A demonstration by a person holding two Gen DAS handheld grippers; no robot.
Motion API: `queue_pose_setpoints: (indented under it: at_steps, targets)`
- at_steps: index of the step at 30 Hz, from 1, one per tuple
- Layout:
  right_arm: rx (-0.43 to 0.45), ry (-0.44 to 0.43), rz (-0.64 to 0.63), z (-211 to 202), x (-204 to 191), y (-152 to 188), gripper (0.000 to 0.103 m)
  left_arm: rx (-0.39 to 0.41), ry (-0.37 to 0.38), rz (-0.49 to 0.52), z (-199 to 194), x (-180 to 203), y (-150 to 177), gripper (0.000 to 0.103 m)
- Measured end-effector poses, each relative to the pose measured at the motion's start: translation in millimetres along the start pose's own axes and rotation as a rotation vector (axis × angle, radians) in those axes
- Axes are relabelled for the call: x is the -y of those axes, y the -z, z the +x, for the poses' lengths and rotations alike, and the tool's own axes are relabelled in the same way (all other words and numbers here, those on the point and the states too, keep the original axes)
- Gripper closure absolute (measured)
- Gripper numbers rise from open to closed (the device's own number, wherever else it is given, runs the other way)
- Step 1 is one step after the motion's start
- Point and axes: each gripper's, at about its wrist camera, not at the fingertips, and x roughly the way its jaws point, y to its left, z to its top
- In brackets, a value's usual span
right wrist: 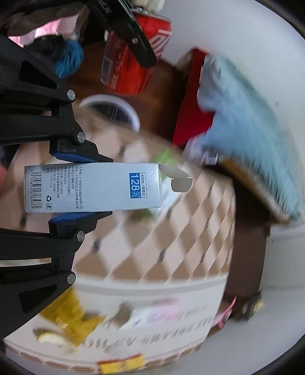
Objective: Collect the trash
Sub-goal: 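Carry the cola can and white box over the bin and release both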
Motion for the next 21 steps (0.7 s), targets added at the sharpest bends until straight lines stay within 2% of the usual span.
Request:
queue_pose_setpoints:
  at_steps: [4,9,15,21]
  targets:
    - [0.001,-0.096,-0.039,11.9,-49.0,-14.1,0.067,0.017,-0.033,-0.067,-15.0,-53.0,-11.2,0.041]
    - [-0.063,-0.184,-0.08,63.6,-112.2,-25.1,0.067,-0.015,-0.073,-0.159,-0.9,-113.0,-8.8,0.041]
    - [-0.189,-0.204,-0.137,149.7,-162.7,-26.6,0.067,-0.121,-0.084,-0.278,57.3,-171.3,3.4,0.041]
    - [-0.326,-0.174,-0.145,227.8,-181.0,-24.4,0.067,-0.264,-0.021,-0.411,126.5,-213.5,19.2,0.041]
